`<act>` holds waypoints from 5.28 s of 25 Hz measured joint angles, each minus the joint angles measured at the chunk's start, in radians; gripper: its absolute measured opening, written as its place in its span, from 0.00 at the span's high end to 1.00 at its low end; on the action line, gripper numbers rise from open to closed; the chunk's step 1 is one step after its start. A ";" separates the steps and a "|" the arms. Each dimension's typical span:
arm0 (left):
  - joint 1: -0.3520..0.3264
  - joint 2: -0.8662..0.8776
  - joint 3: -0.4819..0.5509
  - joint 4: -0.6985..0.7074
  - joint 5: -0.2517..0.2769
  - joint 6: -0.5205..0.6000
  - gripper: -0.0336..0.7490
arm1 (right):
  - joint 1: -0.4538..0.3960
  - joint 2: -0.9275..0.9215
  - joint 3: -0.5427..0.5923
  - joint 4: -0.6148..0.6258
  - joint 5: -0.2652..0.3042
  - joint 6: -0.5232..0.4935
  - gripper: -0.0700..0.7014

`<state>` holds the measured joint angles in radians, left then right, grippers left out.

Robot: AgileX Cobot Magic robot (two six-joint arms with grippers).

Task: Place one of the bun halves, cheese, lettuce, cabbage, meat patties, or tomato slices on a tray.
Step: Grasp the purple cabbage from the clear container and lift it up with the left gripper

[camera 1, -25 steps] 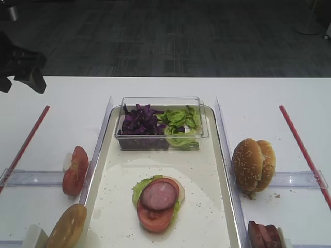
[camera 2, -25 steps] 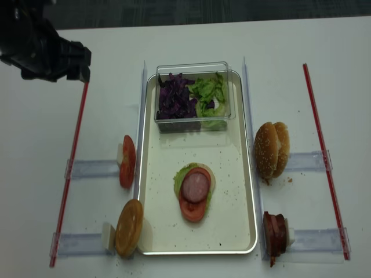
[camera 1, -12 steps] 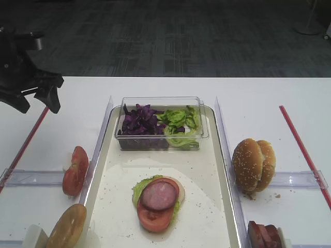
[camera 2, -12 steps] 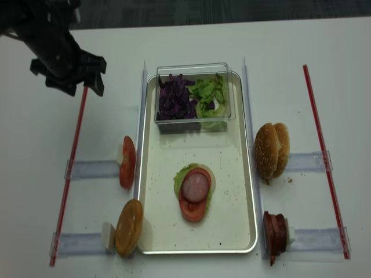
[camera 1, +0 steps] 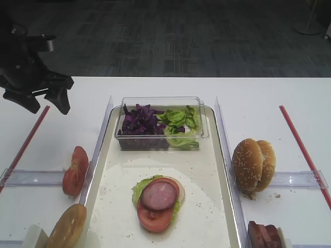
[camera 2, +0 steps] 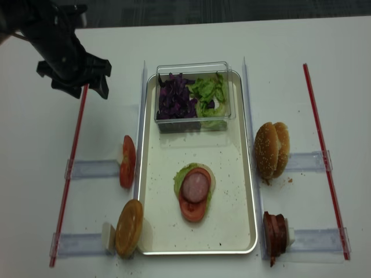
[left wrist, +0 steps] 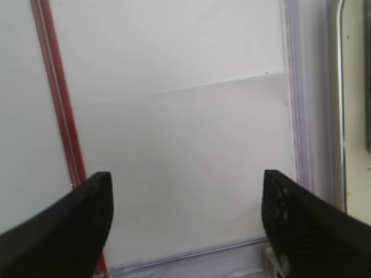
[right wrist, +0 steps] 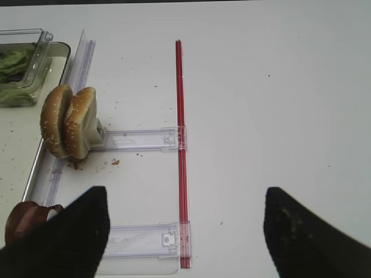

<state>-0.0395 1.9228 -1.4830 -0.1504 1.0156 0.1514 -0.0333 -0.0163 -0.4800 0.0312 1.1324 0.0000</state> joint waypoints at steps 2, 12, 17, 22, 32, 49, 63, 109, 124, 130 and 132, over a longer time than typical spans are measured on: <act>-0.027 0.000 -0.021 0.000 0.011 0.000 0.33 | 0.000 0.000 0.000 0.000 0.000 0.000 0.17; -0.185 0.001 -0.117 0.015 0.017 0.000 0.33 | 0.000 0.000 0.000 0.000 0.000 0.000 0.17; -0.239 0.003 -0.117 0.015 0.008 0.000 0.33 | 0.000 0.000 0.000 0.000 0.000 0.000 0.17; -0.288 0.003 -0.117 0.015 -0.011 -0.002 0.33 | 0.000 0.000 0.000 0.000 0.000 0.000 0.17; -0.389 0.016 -0.120 0.013 -0.072 -0.002 0.33 | 0.000 0.000 0.000 0.000 0.000 0.000 0.17; -0.412 0.062 -0.124 0.007 -0.126 -0.002 0.36 | 0.000 0.000 0.000 0.000 0.000 0.000 0.17; -0.412 0.062 -0.124 0.001 -0.225 0.022 0.39 | 0.000 0.000 0.000 0.000 0.000 0.000 0.17; -0.414 0.289 -0.219 -0.022 -0.262 0.054 0.60 | 0.000 0.000 0.000 0.000 0.000 0.000 0.17; -0.414 0.289 -0.222 -0.020 -0.263 0.057 0.96 | 0.000 0.000 0.000 0.000 0.000 0.000 0.17; -0.414 0.289 -0.222 -0.020 -0.259 0.057 0.97 | 0.000 0.000 0.000 0.000 0.000 0.000 0.17; -0.414 0.289 -0.222 -0.020 -0.257 0.057 0.97 | 0.000 0.000 0.000 0.000 0.000 0.000 0.17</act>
<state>-0.4535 2.2116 -1.7046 -0.1706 0.7589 0.2080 -0.0333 -0.0163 -0.4800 0.0312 1.1324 0.0000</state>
